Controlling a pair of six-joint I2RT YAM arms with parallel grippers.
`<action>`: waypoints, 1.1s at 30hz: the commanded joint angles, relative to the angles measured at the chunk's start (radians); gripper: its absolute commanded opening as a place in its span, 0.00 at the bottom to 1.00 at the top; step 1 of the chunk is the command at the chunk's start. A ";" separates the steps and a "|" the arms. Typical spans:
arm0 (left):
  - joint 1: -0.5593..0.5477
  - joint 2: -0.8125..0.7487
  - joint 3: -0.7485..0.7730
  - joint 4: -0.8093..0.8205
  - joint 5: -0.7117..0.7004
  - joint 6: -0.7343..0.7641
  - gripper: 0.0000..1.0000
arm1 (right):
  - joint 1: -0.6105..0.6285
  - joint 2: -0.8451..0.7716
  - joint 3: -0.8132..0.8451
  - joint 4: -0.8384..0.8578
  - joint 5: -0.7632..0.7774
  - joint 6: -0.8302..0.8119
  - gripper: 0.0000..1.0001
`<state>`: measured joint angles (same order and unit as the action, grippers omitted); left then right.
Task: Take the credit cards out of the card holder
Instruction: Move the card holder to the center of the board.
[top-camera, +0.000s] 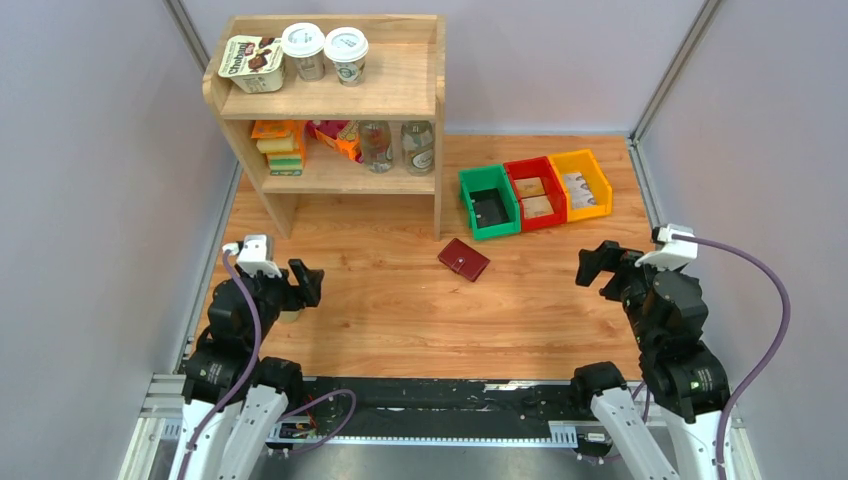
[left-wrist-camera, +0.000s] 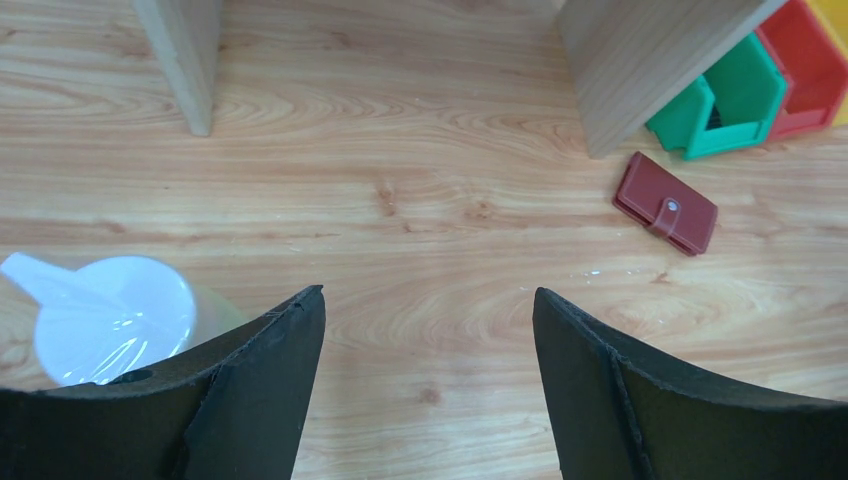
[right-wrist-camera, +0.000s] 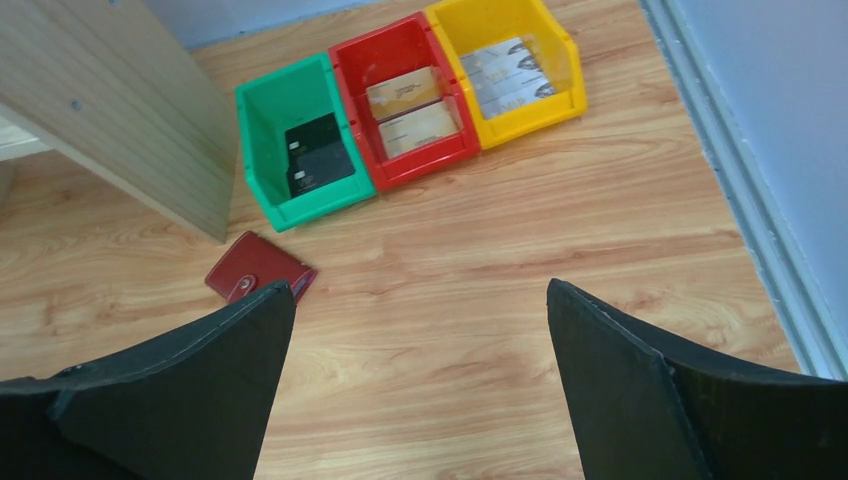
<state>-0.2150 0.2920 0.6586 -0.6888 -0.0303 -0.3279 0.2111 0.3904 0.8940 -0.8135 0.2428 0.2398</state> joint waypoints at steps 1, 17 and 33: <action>-0.003 -0.031 -0.017 0.060 0.081 -0.005 0.84 | 0.004 0.044 0.033 0.080 -0.172 0.019 1.00; -0.009 0.240 0.056 0.112 0.252 -0.037 0.87 | 0.014 0.645 -0.107 0.440 -0.550 0.242 1.00; -0.236 0.542 0.032 0.288 0.244 -0.256 0.87 | 0.211 1.169 0.002 0.697 -0.441 0.135 1.00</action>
<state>-0.3714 0.8070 0.6987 -0.4591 0.2768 -0.5228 0.3626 1.5246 0.8192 -0.2115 -0.2760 0.4492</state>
